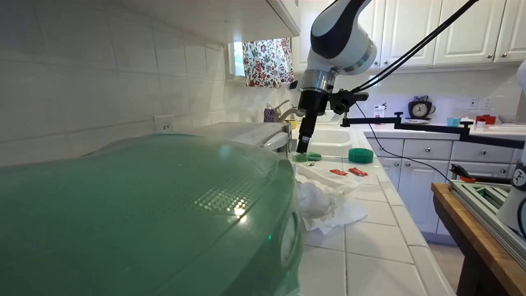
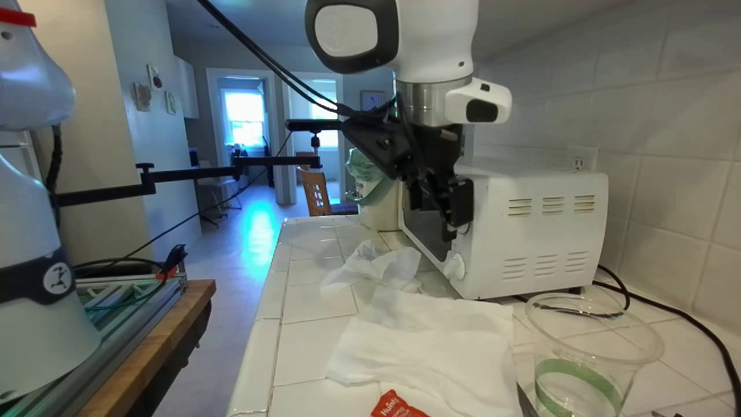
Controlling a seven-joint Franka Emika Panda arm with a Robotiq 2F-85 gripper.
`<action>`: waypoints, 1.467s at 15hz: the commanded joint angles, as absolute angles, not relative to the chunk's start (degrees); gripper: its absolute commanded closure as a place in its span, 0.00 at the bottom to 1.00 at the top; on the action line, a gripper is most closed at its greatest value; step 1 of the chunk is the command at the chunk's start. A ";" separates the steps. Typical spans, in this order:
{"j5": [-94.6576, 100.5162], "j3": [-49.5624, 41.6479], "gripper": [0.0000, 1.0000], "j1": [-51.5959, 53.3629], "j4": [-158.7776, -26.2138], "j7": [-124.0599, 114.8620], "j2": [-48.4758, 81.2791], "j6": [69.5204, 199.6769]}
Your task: Turn the switch on the microwave
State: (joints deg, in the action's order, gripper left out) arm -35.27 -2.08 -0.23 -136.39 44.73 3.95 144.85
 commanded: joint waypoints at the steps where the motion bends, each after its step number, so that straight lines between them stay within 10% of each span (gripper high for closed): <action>1: -22.11 -1.19 0.00 0.85 -142.28 29.23 -1.16 153.17; 9: 13.02 0.42 0.00 -2.21 -148.39 -5.07 -9.56 155.48; 22: 2.46 5.78 0.00 5.03 -146.87 -6.03 -19.12 143.48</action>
State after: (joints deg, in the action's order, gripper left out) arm 2.73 5.36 5.44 -146.95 -6.25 -19.08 143.63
